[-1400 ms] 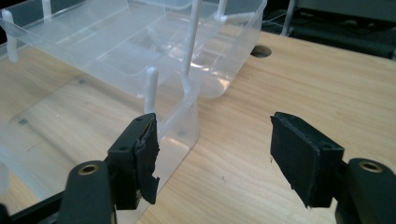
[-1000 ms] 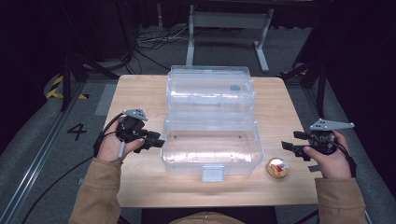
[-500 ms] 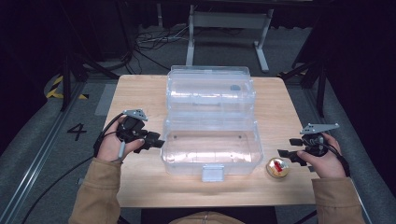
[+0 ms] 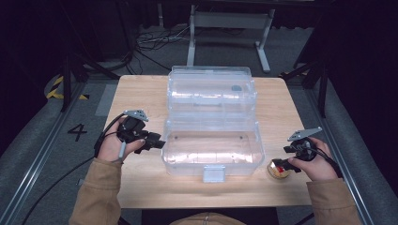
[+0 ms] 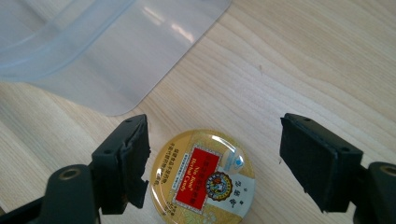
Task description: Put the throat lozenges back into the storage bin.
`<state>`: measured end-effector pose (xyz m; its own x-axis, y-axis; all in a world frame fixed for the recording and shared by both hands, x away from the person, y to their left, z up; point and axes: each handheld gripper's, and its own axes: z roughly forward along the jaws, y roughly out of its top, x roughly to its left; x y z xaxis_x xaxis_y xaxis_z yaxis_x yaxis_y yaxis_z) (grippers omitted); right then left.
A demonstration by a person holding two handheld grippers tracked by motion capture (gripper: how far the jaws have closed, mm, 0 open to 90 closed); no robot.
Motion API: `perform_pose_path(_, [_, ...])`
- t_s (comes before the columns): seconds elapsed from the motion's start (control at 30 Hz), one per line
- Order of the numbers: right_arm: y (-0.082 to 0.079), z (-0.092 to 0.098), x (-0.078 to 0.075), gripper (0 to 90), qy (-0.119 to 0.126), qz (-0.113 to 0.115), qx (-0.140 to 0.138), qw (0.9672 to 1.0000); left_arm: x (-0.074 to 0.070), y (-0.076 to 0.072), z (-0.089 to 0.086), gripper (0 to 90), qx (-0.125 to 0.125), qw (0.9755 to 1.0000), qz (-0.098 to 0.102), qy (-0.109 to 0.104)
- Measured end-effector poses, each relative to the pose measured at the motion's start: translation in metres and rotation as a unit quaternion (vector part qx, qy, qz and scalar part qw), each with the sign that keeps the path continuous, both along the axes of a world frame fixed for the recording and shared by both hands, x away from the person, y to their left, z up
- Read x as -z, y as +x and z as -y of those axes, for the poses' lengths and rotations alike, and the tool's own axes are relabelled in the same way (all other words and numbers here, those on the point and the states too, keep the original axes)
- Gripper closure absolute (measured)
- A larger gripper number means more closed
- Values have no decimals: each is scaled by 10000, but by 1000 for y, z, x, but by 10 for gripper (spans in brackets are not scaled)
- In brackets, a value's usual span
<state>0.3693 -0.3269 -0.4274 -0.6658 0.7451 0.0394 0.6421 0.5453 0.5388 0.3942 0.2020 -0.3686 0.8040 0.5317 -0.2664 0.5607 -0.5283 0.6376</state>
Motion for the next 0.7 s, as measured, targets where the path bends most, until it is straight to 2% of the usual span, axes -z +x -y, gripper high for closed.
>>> perform_pose_path(0.23, [1,-4,13,213,-452,-421,-151,9980,1,1,1,590,17,10000,-18,15])
perform_pose_path(0.43, [1,-7,20,201,-637,-745,-247,9949,3,2,1,590,22,10000,-67,17])
perform_pose_path(0.7, [1,-9,27,191,-846,-891,-276,9920,4,2,1,590,19,10000,-70,15])
